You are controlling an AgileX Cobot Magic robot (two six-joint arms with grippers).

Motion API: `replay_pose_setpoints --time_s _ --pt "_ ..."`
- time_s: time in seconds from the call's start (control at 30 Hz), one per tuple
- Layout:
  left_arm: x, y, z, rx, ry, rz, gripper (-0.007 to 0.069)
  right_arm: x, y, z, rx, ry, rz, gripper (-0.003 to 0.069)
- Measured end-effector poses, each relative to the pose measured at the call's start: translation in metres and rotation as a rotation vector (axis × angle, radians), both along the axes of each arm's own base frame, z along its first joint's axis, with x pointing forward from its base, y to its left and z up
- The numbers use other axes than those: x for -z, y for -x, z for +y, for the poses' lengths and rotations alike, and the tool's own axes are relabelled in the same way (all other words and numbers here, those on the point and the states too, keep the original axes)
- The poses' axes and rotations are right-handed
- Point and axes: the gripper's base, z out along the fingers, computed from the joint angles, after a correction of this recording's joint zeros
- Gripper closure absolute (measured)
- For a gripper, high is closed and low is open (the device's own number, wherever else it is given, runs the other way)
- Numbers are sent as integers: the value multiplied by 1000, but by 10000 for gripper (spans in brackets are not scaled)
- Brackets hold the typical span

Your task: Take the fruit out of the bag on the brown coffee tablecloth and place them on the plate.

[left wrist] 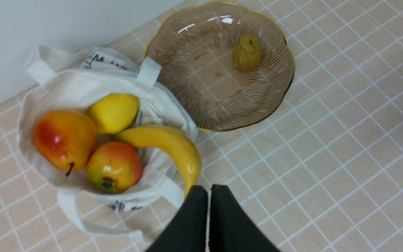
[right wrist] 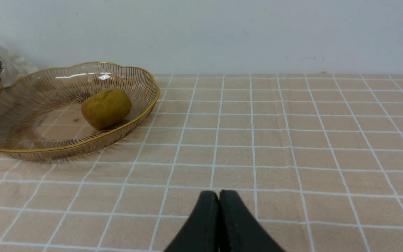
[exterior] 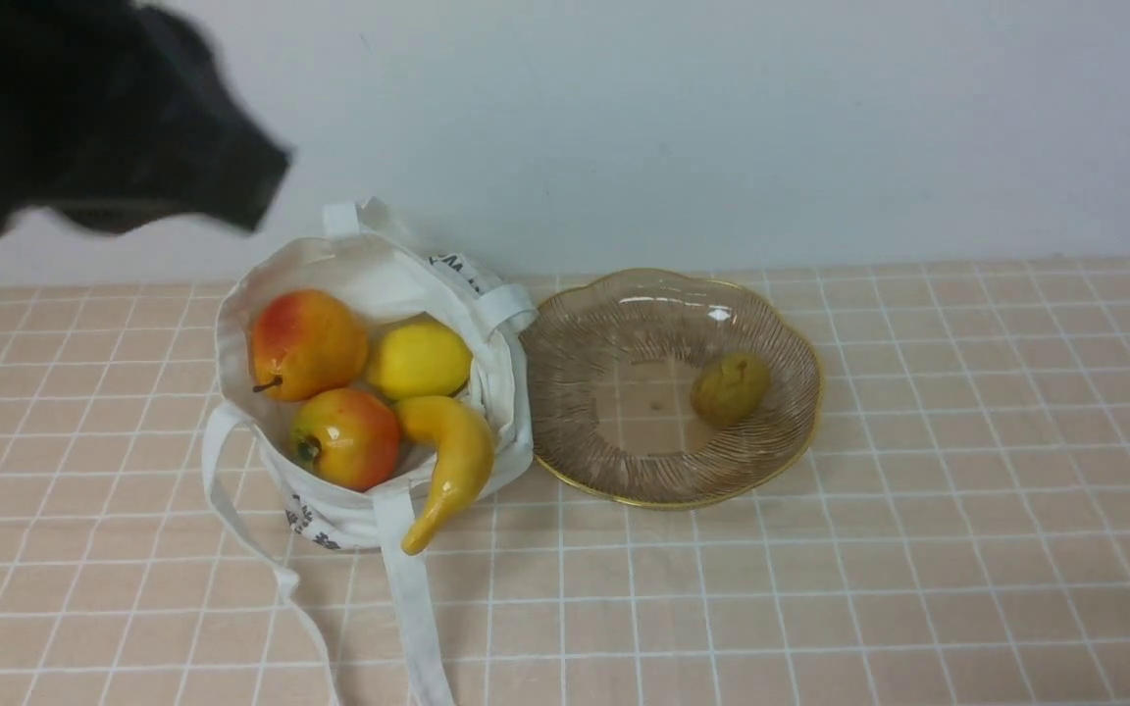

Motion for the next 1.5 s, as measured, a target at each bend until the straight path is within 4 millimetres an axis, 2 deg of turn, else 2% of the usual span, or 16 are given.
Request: replay_pose_setpoints --time_s 0.03,0.1,0.2,0.23,0.27,0.3,0.43,0.53,0.73,1.1,1.2,1.27,1.5 --pt "8 7 5 -13 12 -2 632 0 0 0 0 0 0 673" --pt "26 34 23 -38 86 -59 632 0 0 0 0 0 0 673" --pt "71 67 44 -49 228 -202 632 0 0 0 0 0 0 673" --pt "73 71 47 -49 245 -224 632 0 0 0 0 0 0 673" --pt "89 78 51 -47 277 -270 632 0 0 0 0 0 0 673" --pt "118 88 57 -47 337 -335 632 0 0 0 0 0 0 673" --pt "151 101 66 -62 417 -386 632 0 0 0 0 0 0 673" --pt "160 114 77 -62 446 -485 632 0 0 0 0 0 0 673" --pt "164 132 91 -60 482 -607 632 0 0 0 0 0 0 673" --pt "164 134 92 -59 482 -619 632 0 0 0 0 0 0 673" --pt "170 131 90 -59 470 -604 632 0 0 0 0 0 0 673" --pt "179 128 88 -55 448 -585 632 0 0 0 0 0 0 673" --pt "253 112 73 -45 296 -414 632 0 0 0 0 0 0 673"
